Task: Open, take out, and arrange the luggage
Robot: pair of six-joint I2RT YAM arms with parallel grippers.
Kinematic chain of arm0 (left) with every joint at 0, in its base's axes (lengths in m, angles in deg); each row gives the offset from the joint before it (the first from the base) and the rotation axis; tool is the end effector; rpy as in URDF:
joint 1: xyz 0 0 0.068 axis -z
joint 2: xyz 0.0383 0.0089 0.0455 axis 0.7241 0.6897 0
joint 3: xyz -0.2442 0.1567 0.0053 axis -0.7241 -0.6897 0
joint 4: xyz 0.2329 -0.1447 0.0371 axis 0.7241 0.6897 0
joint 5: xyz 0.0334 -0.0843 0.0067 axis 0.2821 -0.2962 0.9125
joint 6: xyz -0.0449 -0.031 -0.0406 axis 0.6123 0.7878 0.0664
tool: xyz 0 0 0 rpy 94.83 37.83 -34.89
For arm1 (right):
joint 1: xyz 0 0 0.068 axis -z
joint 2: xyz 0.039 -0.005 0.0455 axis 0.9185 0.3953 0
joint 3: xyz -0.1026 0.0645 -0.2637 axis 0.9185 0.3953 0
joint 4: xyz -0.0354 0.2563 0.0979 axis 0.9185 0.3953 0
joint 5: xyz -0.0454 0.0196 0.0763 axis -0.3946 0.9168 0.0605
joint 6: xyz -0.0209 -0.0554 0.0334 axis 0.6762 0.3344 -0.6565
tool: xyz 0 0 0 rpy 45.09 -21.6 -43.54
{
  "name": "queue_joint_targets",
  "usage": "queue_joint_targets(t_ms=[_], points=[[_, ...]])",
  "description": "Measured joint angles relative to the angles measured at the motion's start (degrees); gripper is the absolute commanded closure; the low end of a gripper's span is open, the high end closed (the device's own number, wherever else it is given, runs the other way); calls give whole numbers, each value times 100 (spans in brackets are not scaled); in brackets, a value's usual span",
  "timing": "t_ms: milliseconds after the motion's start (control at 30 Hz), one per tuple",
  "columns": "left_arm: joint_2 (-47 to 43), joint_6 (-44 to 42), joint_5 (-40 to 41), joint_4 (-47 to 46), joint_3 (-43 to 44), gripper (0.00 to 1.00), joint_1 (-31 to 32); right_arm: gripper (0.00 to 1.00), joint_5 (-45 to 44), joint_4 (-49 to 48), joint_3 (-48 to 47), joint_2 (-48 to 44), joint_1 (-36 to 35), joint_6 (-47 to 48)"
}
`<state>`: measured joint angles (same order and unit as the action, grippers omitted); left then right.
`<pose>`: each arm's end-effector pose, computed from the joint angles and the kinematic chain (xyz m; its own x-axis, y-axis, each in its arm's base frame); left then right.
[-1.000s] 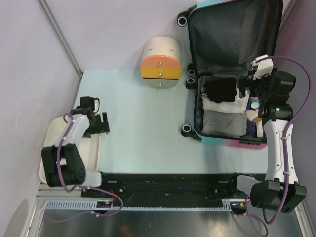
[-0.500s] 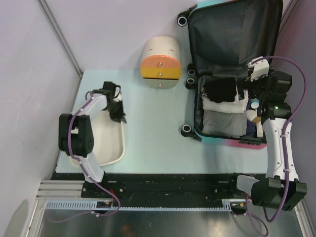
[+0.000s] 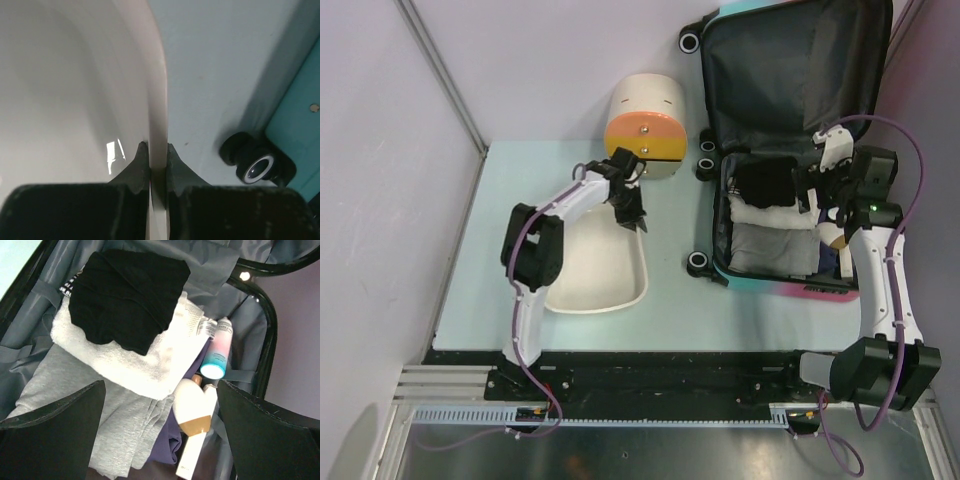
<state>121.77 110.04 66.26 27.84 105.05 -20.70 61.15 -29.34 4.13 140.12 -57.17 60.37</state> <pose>0.4301 -0.2220 0.1913 -0.9763 -0.1330 -0.1708 -0.0557 0.9168 -0.3956 0.2969 -0.0382 0.3856 -0.4091 -0.3743 -0.8322 -0.2296 0.9249 -0.3031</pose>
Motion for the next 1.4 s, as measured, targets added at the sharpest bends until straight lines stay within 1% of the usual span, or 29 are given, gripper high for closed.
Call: queue_joint_targets(t_ms=[67, 167, 200, 267, 300, 333, 367, 400, 467, 500, 600, 700, 733, 900, 1033, 1200, 1400], points=[[240, 79, 2, 33, 310, 91, 149, 3, 17, 92, 2, 44, 0, -24], [568, 160, 0, 79, 772, 83, 363, 4, 59, 251, 9, 105, -2, -70], [658, 173, 0, 92, 907, 76, 426, 5, 74, 293, 15, 118, -7, -87], [780, 188, -57, 98, 1099, 68, 514, 5, 133, 382, 24, 164, -15, -107], [879, 190, -127, 111, 1270, 57, 555, 7, 168, 417, 24, 188, -24, -111], [957, 179, -186, 61, 1394, 51, 586, 7, 199, 442, 31, 214, -35, -109], [1010, 149, -262, 9, 1488, 41, 608, 7, 236, 455, 48, 238, -52, -105], [1060, 94, -382, -96, 1569, 23, 632, 7, 264, 476, 66, 269, -85, -101], [1080, -79, -601, -319, 1637, 11, 673, 7, 308, 501, 101, 345, -168, -87], [1064, -157, -695, -387, 1657, 6, 693, 5, 313, 509, 111, 389, -203, -96], [927, -483, -826, -557, 1582, 3, 721, 0, 321, 446, 118, 551, -280, -302], [411, -986, -828, -597, 1152, 2, 726, 0, 367, 264, 120, 675, -223, -717], [177, -1150, -824, -621, 986, 0, 717, 0, 396, 170, 120, 717, -170, -962], [-1134, -1840, -737, -671, 330, 0, 555, 0, 188, -387, 120, 988, -13, -2271], [-1808, -2210, -809, -780, 166, 0, 127, 0, 103, -828, 118, 1344, 94, -3056], [-1947, -2570, -787, -907, 157, 0, -446, 0, 52, -1174, 7, 1963, 203, -3700], [-1950, -2776, -673, -901, 79, 0, -437, 4, 203, -1443, -400, 2743, 310, -4096]])
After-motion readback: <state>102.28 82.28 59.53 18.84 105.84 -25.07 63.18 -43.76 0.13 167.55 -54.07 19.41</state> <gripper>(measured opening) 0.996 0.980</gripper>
